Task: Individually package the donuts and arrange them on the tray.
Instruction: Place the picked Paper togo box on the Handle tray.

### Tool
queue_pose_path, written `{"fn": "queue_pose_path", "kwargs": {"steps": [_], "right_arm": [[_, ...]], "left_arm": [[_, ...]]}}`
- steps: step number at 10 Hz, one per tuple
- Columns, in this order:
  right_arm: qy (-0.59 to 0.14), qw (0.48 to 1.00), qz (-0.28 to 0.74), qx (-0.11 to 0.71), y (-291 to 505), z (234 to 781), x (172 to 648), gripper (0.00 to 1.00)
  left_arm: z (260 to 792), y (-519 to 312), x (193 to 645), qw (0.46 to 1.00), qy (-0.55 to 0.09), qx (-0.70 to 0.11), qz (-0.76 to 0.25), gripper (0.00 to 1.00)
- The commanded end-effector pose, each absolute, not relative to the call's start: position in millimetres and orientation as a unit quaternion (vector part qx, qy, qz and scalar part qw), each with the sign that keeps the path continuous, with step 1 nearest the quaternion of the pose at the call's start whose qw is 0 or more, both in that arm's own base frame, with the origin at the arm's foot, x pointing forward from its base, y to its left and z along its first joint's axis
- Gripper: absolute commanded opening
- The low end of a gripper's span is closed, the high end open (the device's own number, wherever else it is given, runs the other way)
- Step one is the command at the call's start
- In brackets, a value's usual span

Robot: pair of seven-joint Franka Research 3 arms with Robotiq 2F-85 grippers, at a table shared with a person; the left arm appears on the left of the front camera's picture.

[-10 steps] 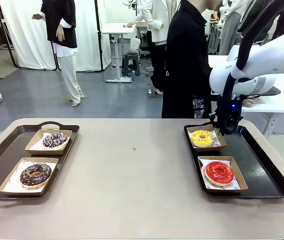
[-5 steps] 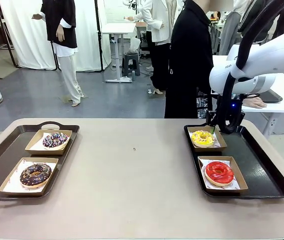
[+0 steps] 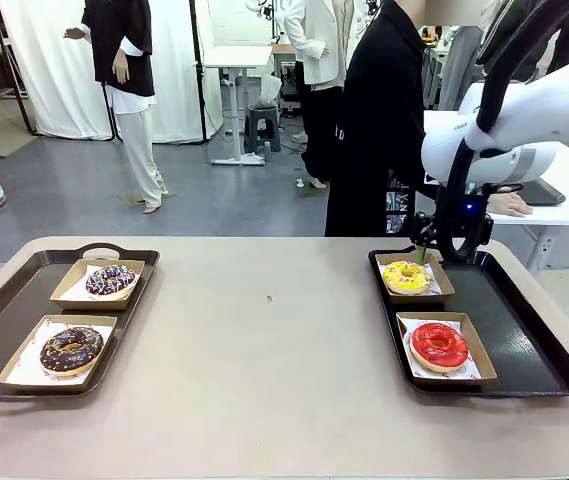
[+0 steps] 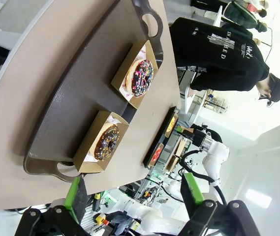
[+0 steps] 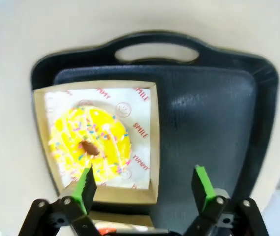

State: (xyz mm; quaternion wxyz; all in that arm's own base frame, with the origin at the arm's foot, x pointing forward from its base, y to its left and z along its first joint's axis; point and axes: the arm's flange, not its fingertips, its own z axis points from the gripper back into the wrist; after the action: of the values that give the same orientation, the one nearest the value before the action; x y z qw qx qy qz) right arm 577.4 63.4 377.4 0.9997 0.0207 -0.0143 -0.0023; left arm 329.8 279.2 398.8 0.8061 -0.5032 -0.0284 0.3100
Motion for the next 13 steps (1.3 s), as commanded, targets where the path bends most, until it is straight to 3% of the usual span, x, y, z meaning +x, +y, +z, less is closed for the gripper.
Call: {"fn": "queue_pose_path", "kwargs": {"steps": [1,5,8,13], "right_arm": [[-0.014,0.993,-0.002,0.117,42.4,397.4,538.5,1.00],[-0.088,0.925,-0.068,0.362,-74.8,433.0,443.4,1.00],[-0.116,0.846,-0.096,0.512,-169.2,405.7,408.7,1.00],[-0.068,0.815,-0.078,0.570,-240.0,345.5,408.3,1.00]], "left_arm": [[399.9,277.7,326.4,0.804,-0.031,-0.507,0.309,1.00],[399.9,277.7,326.4,0.804,-0.031,-0.507,0.309,1.00],[399.9,277.7,326.4,0.804,-0.031,-0.507,0.309,1.00],[399.9,277.7,326.4,0.804,-0.031,-0.507,0.309,1.00]]}}
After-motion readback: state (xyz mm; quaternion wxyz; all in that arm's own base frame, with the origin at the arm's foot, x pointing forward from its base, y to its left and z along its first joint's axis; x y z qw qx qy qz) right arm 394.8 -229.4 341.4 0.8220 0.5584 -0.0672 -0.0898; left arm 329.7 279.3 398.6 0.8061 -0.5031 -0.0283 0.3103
